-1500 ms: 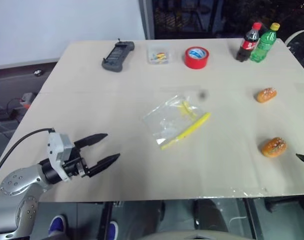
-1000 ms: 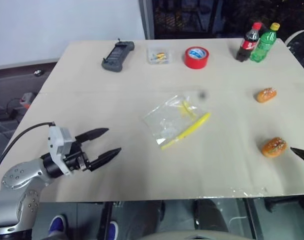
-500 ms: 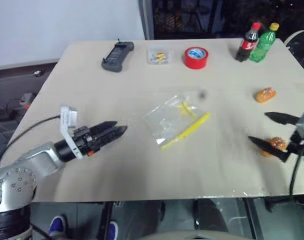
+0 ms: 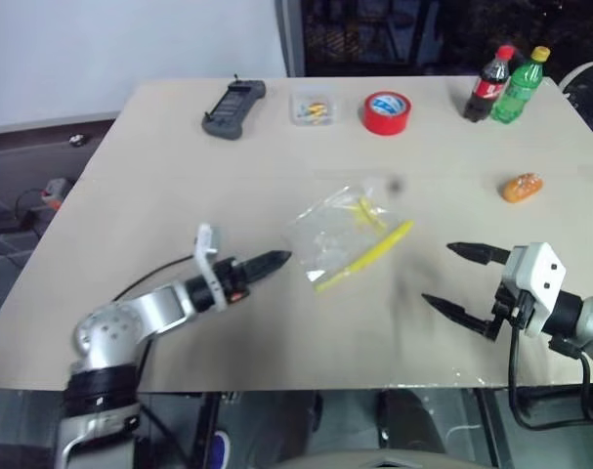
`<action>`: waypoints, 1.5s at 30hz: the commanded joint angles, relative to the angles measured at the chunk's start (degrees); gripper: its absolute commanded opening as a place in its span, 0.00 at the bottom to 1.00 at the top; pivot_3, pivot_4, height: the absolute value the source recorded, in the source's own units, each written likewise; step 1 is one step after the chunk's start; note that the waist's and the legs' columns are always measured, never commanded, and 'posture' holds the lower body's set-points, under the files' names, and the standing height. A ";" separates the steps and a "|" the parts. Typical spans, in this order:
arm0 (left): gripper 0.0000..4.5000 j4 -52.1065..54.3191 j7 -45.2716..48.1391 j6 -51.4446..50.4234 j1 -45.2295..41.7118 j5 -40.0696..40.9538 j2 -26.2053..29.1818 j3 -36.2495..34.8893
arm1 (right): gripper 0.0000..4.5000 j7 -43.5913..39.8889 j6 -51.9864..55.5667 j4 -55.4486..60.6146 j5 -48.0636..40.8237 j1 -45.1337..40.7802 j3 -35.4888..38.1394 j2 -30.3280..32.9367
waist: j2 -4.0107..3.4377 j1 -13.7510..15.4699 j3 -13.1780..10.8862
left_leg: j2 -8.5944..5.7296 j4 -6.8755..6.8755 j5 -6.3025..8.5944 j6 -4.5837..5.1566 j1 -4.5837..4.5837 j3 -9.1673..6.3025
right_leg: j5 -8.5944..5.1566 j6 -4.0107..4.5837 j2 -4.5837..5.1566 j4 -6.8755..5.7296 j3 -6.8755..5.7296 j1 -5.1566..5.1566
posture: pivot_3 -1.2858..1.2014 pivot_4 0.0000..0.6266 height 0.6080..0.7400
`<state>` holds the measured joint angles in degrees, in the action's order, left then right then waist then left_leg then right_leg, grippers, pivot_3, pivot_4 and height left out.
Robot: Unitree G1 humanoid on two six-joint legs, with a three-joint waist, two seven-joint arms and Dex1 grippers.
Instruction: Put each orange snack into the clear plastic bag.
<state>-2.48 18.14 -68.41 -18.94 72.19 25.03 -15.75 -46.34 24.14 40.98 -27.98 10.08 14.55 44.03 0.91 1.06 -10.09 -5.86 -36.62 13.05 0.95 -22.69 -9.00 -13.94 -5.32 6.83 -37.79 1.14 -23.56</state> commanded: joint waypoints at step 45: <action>0.00 -22.23 -51.23 -8.04 -24.64 39.31 -13.16 -11.78 | 0.81 44.71 -23.85 -48.59 59.13 -33.57 -34.15 -20.97 | 0.20 -0.65 0.74 | -0.05 -0.45 -0.17 -0.29 -0.11 0.26 | 0.46 -0.35 -0.15 -0.05 0.45 -0.11 | 0.52 0.24 1.00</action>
<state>-27.44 -31.39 -78.45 -43.64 107.26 11.09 -28.60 -3.64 2.53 -6.27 31.36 -22.34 -21.29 23.51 1.10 0.41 -9.35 -5.89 -37.07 12.88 0.66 -22.81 -8.74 -13.47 -5.65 6.64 -37.84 1.59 -23.67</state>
